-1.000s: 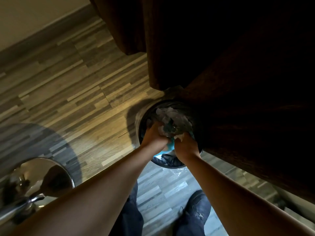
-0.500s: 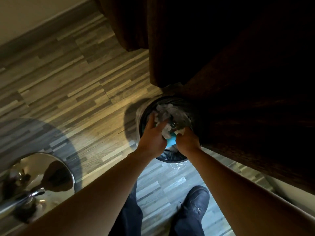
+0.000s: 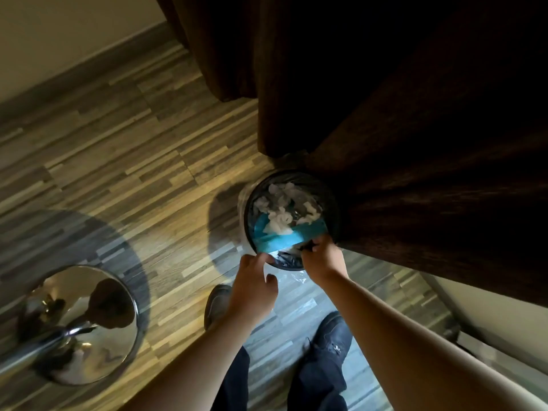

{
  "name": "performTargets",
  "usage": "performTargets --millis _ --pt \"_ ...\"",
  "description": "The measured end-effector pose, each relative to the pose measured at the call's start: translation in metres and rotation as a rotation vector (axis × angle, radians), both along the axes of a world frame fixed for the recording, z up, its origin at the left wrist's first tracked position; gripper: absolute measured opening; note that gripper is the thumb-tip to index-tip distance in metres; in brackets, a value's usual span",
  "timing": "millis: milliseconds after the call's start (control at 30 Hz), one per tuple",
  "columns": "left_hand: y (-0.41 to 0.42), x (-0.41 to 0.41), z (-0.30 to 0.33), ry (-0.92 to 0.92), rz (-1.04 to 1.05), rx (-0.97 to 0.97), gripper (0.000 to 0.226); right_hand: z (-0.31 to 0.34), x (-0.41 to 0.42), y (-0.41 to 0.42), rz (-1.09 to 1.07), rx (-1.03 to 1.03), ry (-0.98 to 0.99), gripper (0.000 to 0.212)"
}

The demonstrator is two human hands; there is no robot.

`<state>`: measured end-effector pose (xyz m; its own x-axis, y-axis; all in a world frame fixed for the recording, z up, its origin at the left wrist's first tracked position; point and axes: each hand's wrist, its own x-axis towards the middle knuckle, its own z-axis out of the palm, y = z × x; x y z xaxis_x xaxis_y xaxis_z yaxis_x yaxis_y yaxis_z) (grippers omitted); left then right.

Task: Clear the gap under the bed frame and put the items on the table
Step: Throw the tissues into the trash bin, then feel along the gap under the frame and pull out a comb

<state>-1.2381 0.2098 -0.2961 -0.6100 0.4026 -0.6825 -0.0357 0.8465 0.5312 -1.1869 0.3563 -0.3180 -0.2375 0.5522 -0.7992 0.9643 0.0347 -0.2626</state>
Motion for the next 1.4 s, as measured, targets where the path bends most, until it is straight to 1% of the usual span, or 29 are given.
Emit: performTargets --millis 100,133,233,367,567,700,833,900,1000,1067,1233,1333,1400 --pt "-0.003 0.009 0.023 -0.006 -0.018 -0.040 0.031 0.029 0.020 -0.007 -0.069 -0.018 -0.014 0.030" --pt "-0.003 0.010 0.041 -0.001 -0.029 -0.034 0.030 0.050 0.027 -0.010 -0.109 -0.024 -0.020 0.030" --pt "-0.007 0.018 0.067 0.020 -0.072 -0.007 0.030 0.077 0.048 -0.023 -0.211 -0.055 -0.027 0.031" --pt "-0.026 0.030 0.103 -0.011 -0.066 -0.005 0.024 0.118 0.072 -0.051 -0.308 -0.061 -0.002 0.029" --pt "-0.046 0.041 0.152 -0.075 -0.051 0.013 0.021 0.181 0.089 -0.087 -0.412 -0.081 0.130 0.021" --pt "-0.047 0.063 0.195 -0.082 -0.053 0.075 0.016 0.234 0.110 -0.096 -0.574 -0.088 0.346 0.017" --pt "-0.041 0.095 0.252 -0.127 -0.033 0.237 0.015 0.304 0.151 -0.096 -0.681 0.012 0.604 0.015" --pt "-0.036 0.115 0.285 -0.101 -0.052 0.307 0.014 0.343 0.182 -0.098 -0.705 0.086 0.704 0.015" --pt "-0.026 0.147 0.344 -0.033 -0.158 0.408 0.014 0.408 0.235 -0.102 -0.717 0.215 0.805 0.018" --pt "-0.016 0.171 0.384 -0.001 -0.233 0.485 0.017 0.449 0.271 -0.103 -0.719 0.297 0.843 0.020" --pt "0.011 0.238 0.475 0.088 -0.488 0.645 0.024 0.543 0.355 -0.110 -0.780 0.520 0.860 0.023" --pt "0.033 0.281 0.530 0.095 -0.666 0.745 0.034 0.587 0.399 -0.115 -0.831 0.648 0.859 0.021" --pt "0.048 0.312 0.570 0.048 -0.757 0.835 0.041 0.615 0.431 -0.119 -0.891 0.733 0.885 0.021"
